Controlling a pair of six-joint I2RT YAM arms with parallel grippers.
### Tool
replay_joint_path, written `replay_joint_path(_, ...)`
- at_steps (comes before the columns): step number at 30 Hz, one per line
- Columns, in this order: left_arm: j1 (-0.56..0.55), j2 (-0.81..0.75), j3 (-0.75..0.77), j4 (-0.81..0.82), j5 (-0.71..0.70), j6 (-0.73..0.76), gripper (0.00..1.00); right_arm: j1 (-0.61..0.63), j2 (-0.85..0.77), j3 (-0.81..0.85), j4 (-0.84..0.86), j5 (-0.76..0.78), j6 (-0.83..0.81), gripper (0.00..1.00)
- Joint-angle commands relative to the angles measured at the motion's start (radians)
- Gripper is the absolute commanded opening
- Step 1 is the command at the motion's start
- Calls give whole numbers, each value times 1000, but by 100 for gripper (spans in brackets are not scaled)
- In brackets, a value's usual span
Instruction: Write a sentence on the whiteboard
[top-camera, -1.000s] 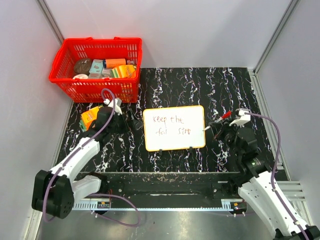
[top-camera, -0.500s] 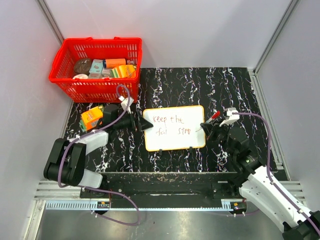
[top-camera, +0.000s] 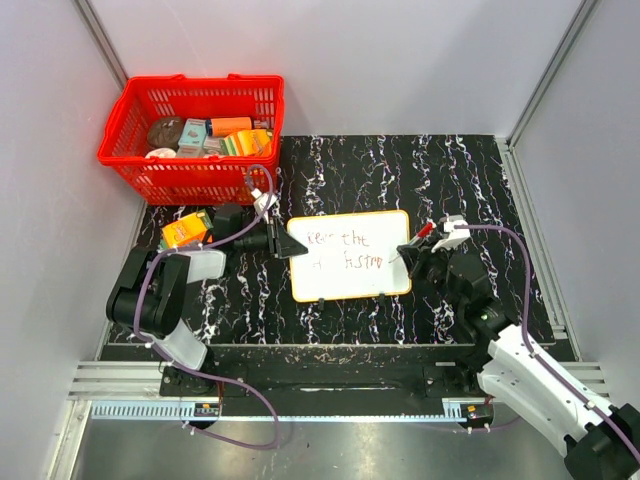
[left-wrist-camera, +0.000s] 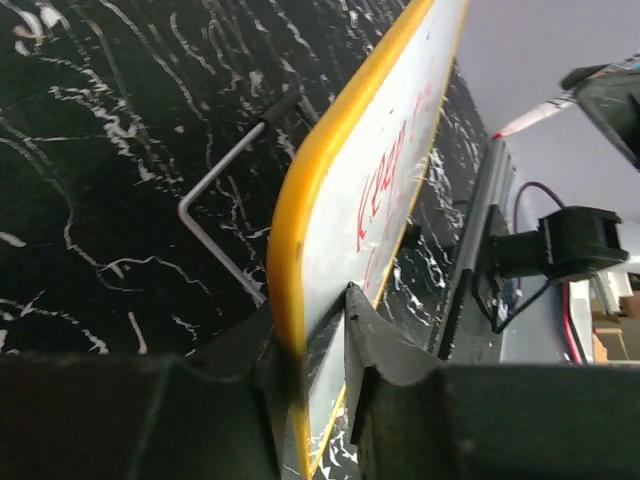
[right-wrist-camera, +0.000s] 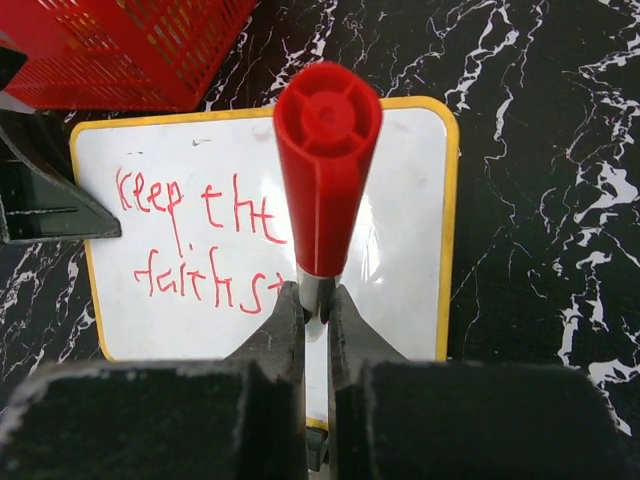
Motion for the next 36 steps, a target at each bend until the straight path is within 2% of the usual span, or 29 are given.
replay_joint_path(1, 5, 23, 42, 45, 37, 35, 13, 8, 32, -16, 140, -29, -40, 0)
replay_joint_path(4, 17, 13, 61, -31, 8, 70, 0, 8, 35, -31, 186, -59, -49, 0)
replay_joint_path(12, 60, -29, 47, -110, -32, 119, 0, 9, 62, -5, 224, -61, -95, 0)
replay_joint_path(19, 75, -29, 36, -155, -61, 144, 0, 46, 171, -24, 318, -41, -129, 0)
replay_joint_path(22, 78, -27, 38, -164, -73, 143, 0, 124, 191, -27, 353, 52, -159, 0)
replay_joint_path(26, 91, -29, 33, -181, -92, 146, 0, 239, 165, -36, 439, 274, -222, 0)
replay_joint_path(32, 106, -43, 15, -181, -107, 147, 0, 359, 229, -93, 628, 501, -305, 0)
replay_joint_path(36, 109, -44, 5, -166, -102, 140, 0, 391, 272, -166, 818, 582, -349, 0)
